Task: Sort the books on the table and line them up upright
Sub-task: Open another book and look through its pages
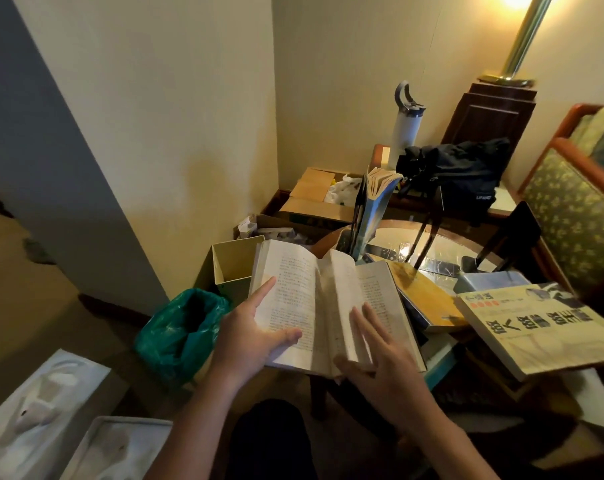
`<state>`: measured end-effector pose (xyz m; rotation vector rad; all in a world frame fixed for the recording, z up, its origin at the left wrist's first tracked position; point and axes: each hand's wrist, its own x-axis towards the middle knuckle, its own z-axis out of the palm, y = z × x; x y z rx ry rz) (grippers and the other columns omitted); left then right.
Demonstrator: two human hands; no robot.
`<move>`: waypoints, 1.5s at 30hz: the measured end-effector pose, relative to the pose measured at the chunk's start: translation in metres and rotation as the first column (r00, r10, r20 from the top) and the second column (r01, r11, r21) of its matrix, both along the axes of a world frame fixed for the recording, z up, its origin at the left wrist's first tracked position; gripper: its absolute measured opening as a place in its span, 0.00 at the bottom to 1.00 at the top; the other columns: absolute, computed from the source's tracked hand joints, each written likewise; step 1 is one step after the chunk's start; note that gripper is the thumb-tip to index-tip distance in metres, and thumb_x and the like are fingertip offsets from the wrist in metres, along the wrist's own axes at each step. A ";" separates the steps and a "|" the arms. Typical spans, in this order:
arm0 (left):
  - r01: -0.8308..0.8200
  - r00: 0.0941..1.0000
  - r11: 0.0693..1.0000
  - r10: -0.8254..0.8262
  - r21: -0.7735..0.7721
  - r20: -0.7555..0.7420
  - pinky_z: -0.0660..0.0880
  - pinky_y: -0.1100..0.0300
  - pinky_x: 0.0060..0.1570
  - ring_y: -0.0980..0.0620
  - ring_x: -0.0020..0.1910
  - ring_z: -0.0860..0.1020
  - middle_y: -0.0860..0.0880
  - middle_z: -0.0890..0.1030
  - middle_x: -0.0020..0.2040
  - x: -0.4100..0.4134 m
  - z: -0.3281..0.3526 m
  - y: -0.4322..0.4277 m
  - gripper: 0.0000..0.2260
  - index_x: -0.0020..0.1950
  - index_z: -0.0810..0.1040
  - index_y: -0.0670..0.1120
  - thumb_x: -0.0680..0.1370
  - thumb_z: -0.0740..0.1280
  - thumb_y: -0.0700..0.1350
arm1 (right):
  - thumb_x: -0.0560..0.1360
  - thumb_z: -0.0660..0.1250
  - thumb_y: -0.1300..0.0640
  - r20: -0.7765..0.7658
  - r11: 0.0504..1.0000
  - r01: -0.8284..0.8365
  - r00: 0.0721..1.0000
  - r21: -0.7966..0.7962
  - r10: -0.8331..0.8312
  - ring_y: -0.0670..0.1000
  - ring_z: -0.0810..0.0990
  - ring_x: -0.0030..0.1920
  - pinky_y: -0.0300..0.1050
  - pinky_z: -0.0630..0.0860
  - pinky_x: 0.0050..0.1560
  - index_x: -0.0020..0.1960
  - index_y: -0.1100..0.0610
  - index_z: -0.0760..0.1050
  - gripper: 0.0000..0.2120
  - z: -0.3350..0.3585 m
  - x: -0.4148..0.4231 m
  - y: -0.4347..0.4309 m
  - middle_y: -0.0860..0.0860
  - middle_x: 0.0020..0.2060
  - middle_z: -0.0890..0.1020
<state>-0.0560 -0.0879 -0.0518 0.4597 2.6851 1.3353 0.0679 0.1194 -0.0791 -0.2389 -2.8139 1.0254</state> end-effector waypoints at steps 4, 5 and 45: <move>0.016 1.000 0.999 -0.017 0.041 0.024 0.82 0.52 0.53 0.50 0.65 0.73 0.52 0.72 0.71 0.000 -0.003 -0.002 0.43 0.78 0.63 0.62 0.67 0.80 0.53 | 0.76 0.71 0.52 -0.083 0.968 0.142 0.983 -0.206 -0.162 0.45 0.78 0.61 0.39 0.80 0.55 0.78 0.43 0.55 0.36 0.007 0.002 0.000 0.38 0.65 0.72; 0.018 0.999 0.999 -0.020 0.048 0.025 0.82 0.51 0.54 0.50 0.65 0.73 0.52 0.72 0.71 0.000 -0.002 -0.002 0.43 0.78 0.63 0.61 0.67 0.80 0.53 | 0.77 0.70 0.53 -0.080 0.965 0.134 0.985 -0.225 -0.155 0.45 0.77 0.60 0.36 0.80 0.53 0.78 0.44 0.57 0.35 0.011 0.003 -0.003 0.33 0.62 0.70; -0.148 0.967 0.974 0.179 -0.171 0.182 0.70 0.45 0.68 0.41 0.75 0.66 0.43 0.66 0.77 -0.107 0.023 0.063 0.60 0.82 0.44 0.49 0.64 0.82 0.54 | 0.73 0.38 0.22 0.231 0.890 -0.225 0.963 0.397 0.141 0.50 0.28 0.77 0.59 0.31 0.76 0.72 0.23 0.35 0.29 -0.002 -0.065 -0.006 0.41 0.78 0.34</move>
